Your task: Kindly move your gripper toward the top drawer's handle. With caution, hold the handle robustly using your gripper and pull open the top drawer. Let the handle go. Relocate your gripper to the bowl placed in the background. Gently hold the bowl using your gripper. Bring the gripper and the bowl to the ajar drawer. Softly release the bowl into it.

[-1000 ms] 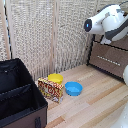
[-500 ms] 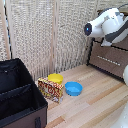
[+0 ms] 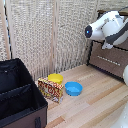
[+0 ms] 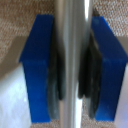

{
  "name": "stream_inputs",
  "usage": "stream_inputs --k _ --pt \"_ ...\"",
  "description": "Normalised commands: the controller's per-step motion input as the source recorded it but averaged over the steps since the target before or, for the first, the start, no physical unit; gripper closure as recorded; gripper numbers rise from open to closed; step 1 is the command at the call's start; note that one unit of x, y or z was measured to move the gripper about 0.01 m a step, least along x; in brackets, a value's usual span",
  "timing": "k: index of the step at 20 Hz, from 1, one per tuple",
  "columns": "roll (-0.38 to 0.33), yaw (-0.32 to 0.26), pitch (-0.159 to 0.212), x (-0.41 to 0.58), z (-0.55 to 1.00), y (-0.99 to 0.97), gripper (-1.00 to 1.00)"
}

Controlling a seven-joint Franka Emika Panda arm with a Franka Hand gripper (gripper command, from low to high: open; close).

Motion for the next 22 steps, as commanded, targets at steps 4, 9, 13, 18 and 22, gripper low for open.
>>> stream_inputs --k 4,9,13,18,22 --pt "0.076 0.053 0.053 0.061 0.19 0.71 1.00" --pt "0.086 0.011 0.039 0.103 0.27 0.89 1.00" --pt "0.059 0.002 0.005 0.007 0.31 0.87 1.00" --pt "-0.029 -0.001 0.016 0.061 0.11 0.44 -1.00" --pt "-0.035 0.000 0.026 0.193 0.00 0.35 -1.00"
